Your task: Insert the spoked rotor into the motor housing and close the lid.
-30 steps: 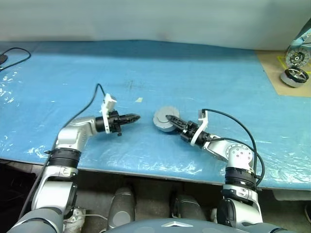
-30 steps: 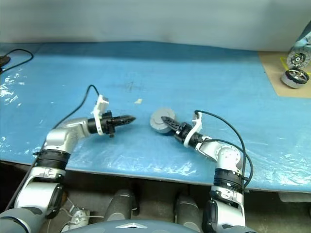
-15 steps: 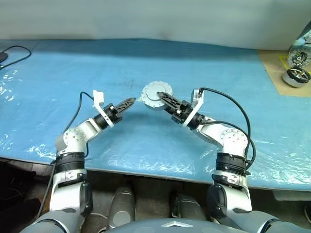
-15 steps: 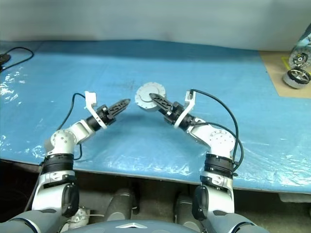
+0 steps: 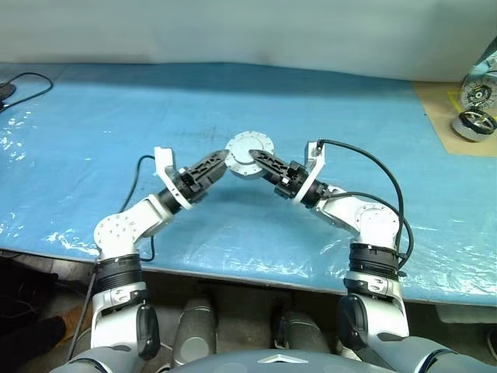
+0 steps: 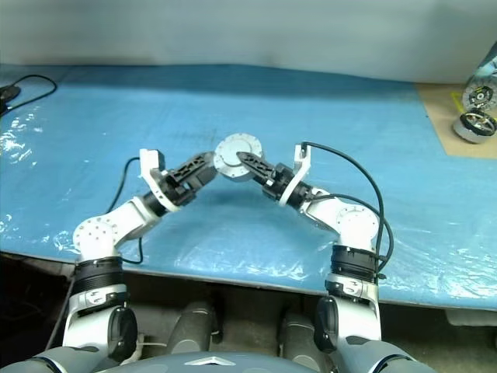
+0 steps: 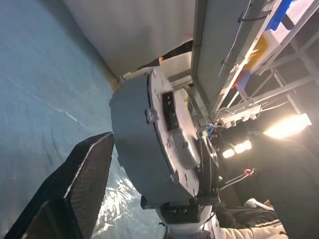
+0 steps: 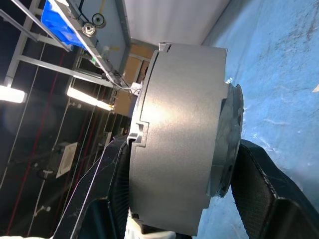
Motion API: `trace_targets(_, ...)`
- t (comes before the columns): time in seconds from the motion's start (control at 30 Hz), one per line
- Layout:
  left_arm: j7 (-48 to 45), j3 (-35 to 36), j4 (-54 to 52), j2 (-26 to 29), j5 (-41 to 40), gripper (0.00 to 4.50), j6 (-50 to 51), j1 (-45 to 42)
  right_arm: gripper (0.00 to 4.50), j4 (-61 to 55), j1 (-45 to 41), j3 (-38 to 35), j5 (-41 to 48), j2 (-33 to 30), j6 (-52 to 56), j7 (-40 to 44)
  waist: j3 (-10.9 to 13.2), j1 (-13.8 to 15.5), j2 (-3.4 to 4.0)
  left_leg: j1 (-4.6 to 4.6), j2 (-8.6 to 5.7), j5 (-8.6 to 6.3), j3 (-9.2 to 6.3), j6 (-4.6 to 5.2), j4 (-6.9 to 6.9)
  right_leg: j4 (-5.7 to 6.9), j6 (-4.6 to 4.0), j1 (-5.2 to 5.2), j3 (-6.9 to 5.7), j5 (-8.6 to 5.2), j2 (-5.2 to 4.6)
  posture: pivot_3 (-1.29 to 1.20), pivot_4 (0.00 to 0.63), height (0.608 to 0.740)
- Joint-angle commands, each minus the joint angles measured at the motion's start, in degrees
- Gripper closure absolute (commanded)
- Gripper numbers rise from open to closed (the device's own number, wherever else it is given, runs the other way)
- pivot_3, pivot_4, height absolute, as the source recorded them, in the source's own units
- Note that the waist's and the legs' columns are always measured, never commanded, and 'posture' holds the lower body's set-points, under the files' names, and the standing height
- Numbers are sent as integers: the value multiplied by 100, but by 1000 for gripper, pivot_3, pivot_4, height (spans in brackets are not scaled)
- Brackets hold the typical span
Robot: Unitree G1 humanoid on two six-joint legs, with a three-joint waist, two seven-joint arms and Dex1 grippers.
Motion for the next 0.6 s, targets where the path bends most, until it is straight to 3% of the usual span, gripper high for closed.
trace_targets(0.03,-106,46,317,-64,47,20,-342,-183,2064,-431,-197,19,427,-51,6,129,0,-10,0,0,1,0,-3,0,4,1,2,0,0,1,0,0,150,740)
trace_targets(0.3,-391,-81,1265,-379,433,20,-1104,-778,2064,-399,-201,108,504,-161,28,57,0,-4,0,2,0,0,-21,0,24,3,11,14,0,8,1,0,150,740)
trace_targets(0.6,-480,-364,1286,-766,413,20,-677,-653,2064,-359,-207,120,588,-189,61,-50,0,-12,0,-3,1,0,-24,0,32,6,10,14,-3,11,1,0,150,740)
